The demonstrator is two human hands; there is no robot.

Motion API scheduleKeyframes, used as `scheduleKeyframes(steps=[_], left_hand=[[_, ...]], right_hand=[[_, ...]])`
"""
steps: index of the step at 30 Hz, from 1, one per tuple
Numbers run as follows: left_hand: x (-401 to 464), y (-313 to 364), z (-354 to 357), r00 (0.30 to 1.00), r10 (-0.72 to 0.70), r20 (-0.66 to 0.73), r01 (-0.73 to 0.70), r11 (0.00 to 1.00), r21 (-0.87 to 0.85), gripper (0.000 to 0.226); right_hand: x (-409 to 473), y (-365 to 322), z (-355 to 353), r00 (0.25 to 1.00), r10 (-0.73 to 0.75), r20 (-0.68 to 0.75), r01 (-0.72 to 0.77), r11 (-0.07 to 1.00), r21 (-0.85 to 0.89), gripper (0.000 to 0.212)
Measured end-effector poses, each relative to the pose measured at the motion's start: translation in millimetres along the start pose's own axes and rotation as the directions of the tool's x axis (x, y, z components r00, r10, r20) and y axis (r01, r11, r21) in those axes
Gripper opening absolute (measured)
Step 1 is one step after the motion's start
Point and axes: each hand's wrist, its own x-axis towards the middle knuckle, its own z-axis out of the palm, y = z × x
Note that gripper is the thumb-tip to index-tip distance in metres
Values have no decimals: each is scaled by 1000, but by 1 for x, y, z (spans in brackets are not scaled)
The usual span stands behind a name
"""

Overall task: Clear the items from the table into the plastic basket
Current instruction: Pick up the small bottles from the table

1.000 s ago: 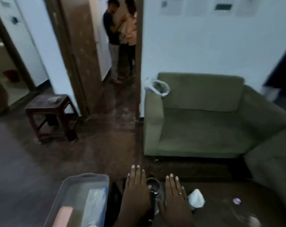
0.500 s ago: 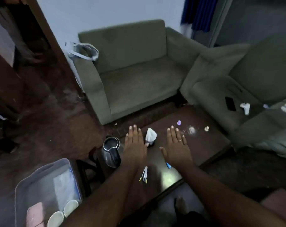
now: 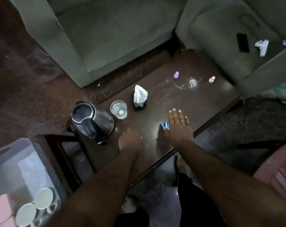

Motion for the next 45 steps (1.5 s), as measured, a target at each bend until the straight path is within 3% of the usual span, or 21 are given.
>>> scheduleKeyframes(steps=[4,9,12,15,18,21,23,26,31,34,40,45], left_hand=[[34,0,57,981,-176,83,188,966,-175,63],[58,5,82,966,-203,161,239,940,-244,48],[74,26,69,969,-150,197,201,943,-267,39],[99,66,38,992,-48,121,79,962,-263,32],[139,130,-5,997,81,1,-75,930,-359,19],[196,202,-44,992,104,-65,-122,892,-436,8],[236,237,-60,981,138,-136,-182,896,-404,8],[292,270,-73,966,134,-221,-196,937,-291,29],[344,284,-68,979,55,-197,-98,972,-215,39],[351,284,-54,987,47,-155,-86,964,-252,29],[353,275,-44,983,40,-179,-96,944,-316,31],[340,239,-89,967,-1,-254,-86,940,-331,30]], right_hand=[[38,6,53,997,67,34,-70,993,94,63],[65,12,89,990,26,141,-62,964,257,43],[75,23,86,977,-13,212,-64,934,352,29],[91,47,70,975,11,223,-112,888,447,25],[131,92,40,981,108,159,-176,837,518,21],[189,156,4,981,191,30,-173,802,572,28],[225,196,-15,957,269,-108,-165,811,561,27],[270,246,-26,912,347,-217,-195,834,516,28],[312,293,-2,930,367,-27,-340,885,319,47],[318,302,18,933,343,108,-360,894,269,41],[320,297,23,956,287,67,-295,919,260,28],[318,246,-19,980,198,1,-189,934,304,27]])
